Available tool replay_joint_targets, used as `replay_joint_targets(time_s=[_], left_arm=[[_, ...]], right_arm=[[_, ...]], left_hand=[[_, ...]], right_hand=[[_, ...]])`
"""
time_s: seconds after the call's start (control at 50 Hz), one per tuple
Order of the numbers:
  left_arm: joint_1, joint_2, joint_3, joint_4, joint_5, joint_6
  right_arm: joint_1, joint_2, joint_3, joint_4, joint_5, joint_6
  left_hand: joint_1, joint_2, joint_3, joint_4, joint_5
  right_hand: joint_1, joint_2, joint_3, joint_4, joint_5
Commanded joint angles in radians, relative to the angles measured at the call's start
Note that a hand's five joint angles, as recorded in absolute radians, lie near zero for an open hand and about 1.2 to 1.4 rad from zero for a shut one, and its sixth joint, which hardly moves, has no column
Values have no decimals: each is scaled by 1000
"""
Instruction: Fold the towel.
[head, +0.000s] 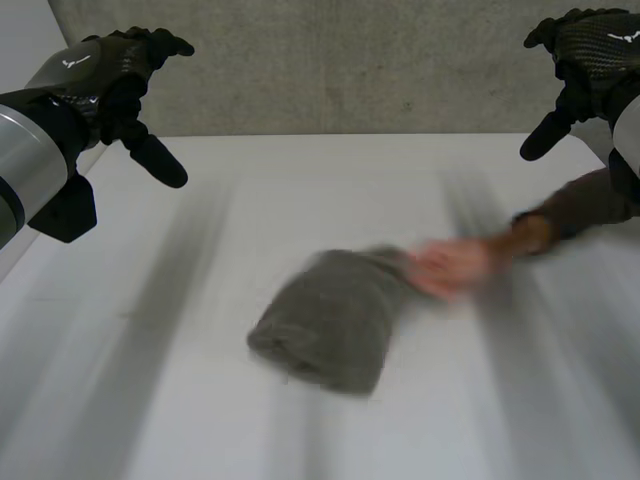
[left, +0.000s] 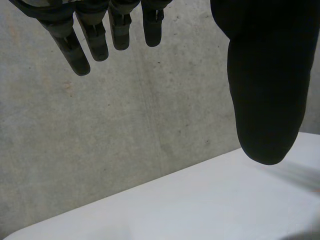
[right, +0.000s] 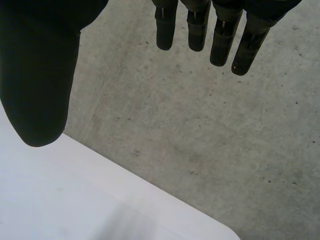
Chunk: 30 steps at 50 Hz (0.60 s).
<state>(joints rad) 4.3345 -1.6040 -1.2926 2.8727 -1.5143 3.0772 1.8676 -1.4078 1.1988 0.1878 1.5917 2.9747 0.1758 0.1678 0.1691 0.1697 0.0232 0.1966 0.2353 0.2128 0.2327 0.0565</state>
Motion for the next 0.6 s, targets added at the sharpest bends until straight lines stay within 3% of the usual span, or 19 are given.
replay_joint_targets(time_s=[0.02, 0.6], left_arm=[[-3, 3, -17, 3, 0, 2], [8, 27, -63, 83, -3, 34]], right_arm=[[2, 0, 5, -1, -6, -2], [2, -16, 31, -5, -7, -5]], left_hand=[[3, 10, 9, 9, -19], [3, 10, 9, 9, -19]], right_hand=[[-22, -61, -38, -58, -56], [-22, -61, -38, -58, -56]])
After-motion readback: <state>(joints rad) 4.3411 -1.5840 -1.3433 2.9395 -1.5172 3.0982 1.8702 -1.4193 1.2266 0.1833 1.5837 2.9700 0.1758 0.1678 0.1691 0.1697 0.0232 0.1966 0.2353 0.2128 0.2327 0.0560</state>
